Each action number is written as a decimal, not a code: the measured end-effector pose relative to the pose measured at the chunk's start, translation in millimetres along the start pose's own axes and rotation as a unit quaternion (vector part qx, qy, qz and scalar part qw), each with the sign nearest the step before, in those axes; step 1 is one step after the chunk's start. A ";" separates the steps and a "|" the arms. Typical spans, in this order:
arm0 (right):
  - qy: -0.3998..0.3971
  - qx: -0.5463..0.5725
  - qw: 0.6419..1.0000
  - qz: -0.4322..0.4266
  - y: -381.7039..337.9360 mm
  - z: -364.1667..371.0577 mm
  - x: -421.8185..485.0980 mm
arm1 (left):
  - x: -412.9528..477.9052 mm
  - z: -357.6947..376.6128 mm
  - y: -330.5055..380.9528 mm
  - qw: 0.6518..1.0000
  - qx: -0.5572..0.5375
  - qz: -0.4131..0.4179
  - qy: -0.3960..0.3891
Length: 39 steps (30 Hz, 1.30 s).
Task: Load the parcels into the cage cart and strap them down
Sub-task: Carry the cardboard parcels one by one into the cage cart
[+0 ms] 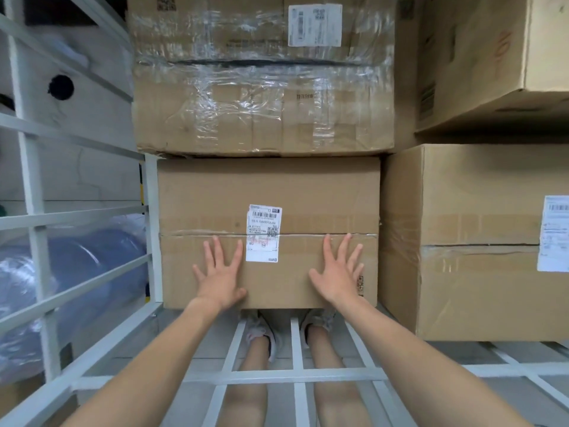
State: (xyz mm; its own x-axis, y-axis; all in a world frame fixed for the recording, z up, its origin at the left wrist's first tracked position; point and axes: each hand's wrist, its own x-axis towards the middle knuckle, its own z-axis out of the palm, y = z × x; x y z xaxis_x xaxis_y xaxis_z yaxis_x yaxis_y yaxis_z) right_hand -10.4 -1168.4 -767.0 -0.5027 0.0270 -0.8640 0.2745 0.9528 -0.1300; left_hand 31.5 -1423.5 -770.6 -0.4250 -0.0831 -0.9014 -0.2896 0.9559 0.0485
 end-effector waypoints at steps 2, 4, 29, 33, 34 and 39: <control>0.029 -0.018 0.999 -0.015 3.2 -2.5 9.8 | 10.0 -8.4 1.9 1.000 -0.001 0.002 0.005; 0.035 -0.031 0.998 -0.030 8.7 -0.2 11.0 | 10.6 -11.0 3.9 1.000 -0.005 0.000 0.001; 0.099 0.119 0.987 -0.050 -15.4 -198.1 -289.3 | -298.9 -174.1 149.9 0.977 -0.106 0.090 0.159; 0.128 0.146 0.980 -0.051 -18.9 -212.9 -362.9 | -366.1 -176.6 163.3 0.970 -0.122 0.115 0.174; 0.135 0.155 0.978 -0.049 -18.6 -214.3 -379.9 | -381.7 -175.1 165.7 0.968 -0.127 0.126 0.177; 0.195 0.214 0.957 -0.015 -3.3 -209.1 -451.2 | -444.1 -161.9 182.8 0.954 -0.107 0.209 0.186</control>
State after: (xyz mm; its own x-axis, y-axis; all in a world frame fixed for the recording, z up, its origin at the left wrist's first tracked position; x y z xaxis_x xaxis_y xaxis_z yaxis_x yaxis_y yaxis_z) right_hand 44.1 -1120.5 -275.1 -0.7609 0.1926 -0.6197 0.5239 0.7458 -0.4115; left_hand 28.5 -1257.5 -291.8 -0.8051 0.1608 -0.5709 -0.1797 0.8512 0.4932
